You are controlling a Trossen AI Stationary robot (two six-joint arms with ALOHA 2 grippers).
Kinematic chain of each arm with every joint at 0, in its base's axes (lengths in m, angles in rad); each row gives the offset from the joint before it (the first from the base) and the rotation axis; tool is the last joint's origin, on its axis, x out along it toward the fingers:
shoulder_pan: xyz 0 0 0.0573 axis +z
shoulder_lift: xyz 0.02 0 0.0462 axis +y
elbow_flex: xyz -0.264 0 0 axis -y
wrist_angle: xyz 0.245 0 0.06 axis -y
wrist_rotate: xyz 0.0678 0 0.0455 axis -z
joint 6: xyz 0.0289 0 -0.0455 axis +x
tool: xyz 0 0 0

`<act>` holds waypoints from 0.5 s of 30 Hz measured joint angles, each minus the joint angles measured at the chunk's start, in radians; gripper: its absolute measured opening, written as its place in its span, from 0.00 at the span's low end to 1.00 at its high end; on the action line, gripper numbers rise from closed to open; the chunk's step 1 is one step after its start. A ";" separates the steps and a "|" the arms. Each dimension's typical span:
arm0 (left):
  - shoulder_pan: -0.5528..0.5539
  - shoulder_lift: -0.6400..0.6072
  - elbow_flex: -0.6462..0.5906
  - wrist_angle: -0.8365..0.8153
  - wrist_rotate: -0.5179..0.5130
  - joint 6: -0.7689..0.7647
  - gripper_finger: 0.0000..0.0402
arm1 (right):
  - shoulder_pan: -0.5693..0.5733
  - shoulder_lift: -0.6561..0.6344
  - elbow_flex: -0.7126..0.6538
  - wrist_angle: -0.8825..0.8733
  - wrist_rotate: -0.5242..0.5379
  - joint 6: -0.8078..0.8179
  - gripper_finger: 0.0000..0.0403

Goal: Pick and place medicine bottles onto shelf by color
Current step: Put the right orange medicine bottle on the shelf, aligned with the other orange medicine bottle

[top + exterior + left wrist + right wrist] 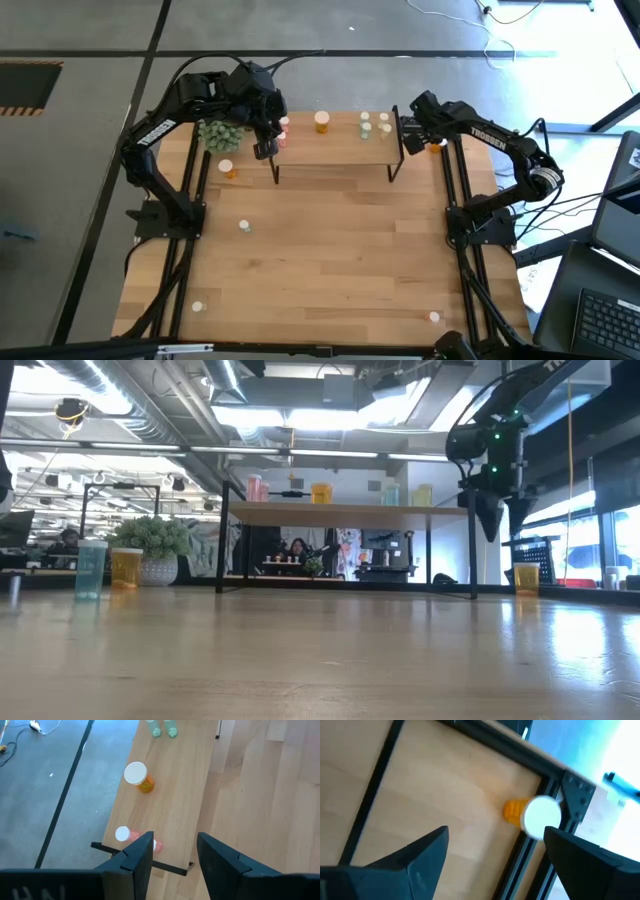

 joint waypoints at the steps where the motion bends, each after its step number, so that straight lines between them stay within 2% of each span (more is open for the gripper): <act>1: 0.000 0.000 0.000 0.000 0.000 0.000 0.37 | 0.000 0.000 0.000 -0.019 0.004 0.007 0.81; 6: 0.000 0.000 0.000 0.000 0.000 0.000 0.37 | 0.000 0.000 0.000 -0.050 -0.001 0.026 0.81; 10: 0.000 0.000 0.000 0.000 0.000 0.000 0.37 | 0.000 0.000 0.000 -0.032 0.004 0.124 0.81; 15: 0.000 0.000 0.000 0.000 0.000 0.000 0.37 | 0.000 0.000 0.000 -0.020 0.016 0.131 0.81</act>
